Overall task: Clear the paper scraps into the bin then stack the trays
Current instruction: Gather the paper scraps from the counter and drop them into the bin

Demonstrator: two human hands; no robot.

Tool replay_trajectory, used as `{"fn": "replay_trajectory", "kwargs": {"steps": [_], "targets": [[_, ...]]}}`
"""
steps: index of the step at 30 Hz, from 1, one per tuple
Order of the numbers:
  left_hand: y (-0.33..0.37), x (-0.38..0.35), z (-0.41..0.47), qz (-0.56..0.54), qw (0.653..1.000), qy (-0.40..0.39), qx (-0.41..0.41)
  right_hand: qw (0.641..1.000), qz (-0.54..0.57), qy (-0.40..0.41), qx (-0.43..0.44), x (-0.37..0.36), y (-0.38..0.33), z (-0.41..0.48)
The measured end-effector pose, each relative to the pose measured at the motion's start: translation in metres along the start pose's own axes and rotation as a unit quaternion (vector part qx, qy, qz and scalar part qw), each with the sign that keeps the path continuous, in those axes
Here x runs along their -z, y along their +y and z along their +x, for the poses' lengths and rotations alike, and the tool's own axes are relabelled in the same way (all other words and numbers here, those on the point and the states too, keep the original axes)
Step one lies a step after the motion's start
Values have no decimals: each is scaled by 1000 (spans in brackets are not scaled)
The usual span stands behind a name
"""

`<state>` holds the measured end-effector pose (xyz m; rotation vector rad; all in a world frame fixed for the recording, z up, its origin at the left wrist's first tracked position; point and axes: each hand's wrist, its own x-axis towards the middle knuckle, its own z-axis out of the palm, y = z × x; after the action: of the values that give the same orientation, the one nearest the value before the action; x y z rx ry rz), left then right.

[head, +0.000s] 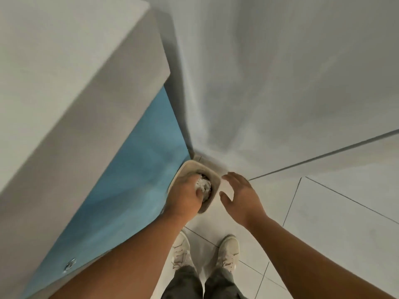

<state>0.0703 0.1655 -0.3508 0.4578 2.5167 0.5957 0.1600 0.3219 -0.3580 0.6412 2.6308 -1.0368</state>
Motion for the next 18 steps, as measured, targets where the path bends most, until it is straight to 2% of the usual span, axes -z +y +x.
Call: {"fn": "replay_trajectory", "kwargs": {"steps": [5,9,18], "targets": [[51,68,-43,-17,997,58,-55,999,-10,26,34,75,-52,-31],[96,130,-73,-32,987,129,-95,995,25,65,73,131,-106,-46],[151,272,-128,-43,947,284,-144,963,58,136,223,231,-224,-70]]}}
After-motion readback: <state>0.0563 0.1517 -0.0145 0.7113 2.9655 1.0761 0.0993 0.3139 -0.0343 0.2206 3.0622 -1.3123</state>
